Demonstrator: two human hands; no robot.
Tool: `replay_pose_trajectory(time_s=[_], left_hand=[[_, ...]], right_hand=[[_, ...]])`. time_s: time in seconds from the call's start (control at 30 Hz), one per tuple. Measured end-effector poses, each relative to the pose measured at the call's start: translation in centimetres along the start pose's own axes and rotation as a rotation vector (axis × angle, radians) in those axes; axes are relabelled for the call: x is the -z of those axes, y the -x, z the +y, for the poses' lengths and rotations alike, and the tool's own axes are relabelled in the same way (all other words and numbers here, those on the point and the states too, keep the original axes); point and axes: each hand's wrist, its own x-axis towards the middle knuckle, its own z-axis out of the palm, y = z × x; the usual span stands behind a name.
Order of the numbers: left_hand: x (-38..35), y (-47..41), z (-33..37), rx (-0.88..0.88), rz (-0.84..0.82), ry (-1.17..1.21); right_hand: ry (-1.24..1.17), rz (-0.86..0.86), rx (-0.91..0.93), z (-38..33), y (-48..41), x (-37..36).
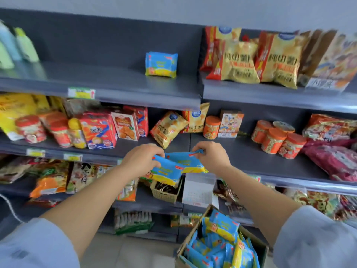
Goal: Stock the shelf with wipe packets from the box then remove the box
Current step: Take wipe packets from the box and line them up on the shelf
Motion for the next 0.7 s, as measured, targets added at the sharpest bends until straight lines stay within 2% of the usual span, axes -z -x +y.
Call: replay_pose_trajectory(time_s=[0.27, 0.5, 0.7], left_hand=[[9.9, -0.4, -5.3, -0.071, 0.159, -0.059], [17.2, -1.6, -7.1, -0.108, 0.308, 0.190], [21.3, -4.7, -7.9, -0.125, 0.367, 0.267]], right_hand=[[-0.055, 0.178, 0.152, -10.6, -4.4, 2.7], [-0.186, 0.319, 0.173, -16.4, -8.5, 4.9], [-0.200, 0.382, 0.119, -17.6, -12.9, 6.2]])
